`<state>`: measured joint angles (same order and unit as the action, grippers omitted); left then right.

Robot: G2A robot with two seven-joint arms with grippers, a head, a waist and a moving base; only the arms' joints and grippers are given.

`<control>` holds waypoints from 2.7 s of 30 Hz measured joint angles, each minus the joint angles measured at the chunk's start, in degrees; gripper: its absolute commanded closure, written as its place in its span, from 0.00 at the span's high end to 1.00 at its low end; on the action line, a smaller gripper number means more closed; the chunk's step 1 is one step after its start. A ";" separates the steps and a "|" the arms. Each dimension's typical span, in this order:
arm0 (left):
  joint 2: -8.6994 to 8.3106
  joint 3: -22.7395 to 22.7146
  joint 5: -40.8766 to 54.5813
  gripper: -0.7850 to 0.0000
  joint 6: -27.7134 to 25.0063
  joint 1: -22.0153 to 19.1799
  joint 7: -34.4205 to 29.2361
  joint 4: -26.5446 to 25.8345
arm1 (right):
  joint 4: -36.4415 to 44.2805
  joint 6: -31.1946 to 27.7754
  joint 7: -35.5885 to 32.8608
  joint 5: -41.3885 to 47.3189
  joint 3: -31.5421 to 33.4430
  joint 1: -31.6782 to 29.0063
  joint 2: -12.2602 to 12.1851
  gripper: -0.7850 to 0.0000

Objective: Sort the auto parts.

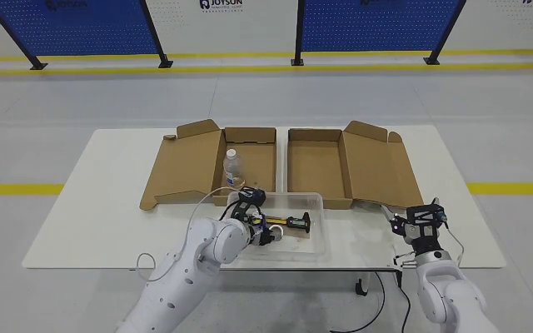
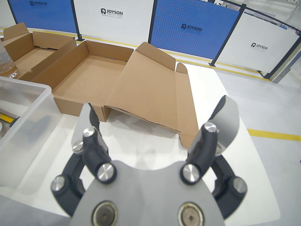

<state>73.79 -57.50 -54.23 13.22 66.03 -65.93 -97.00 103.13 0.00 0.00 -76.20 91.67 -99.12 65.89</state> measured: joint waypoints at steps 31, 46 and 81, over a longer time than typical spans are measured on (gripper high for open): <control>1.86 3.35 -0.13 1.00 18.80 -5.56 -3.37 2.34 | 0.00 0.00 0.00 0.00 0.00 0.00 0.00 1.00; 3.68 5.76 2.26 1.00 22.19 -8.63 -2.95 10.86 | 0.00 0.00 0.00 0.00 0.00 0.00 0.00 1.00; 5.77 9.64 8.22 0.98 23.30 -12.23 -1.83 17.14 | 0.00 0.00 0.00 0.00 0.00 0.00 0.00 1.00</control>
<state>79.56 -47.85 -46.01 36.53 53.80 -67.76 -79.86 103.13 0.00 0.00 -76.20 91.67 -99.12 65.89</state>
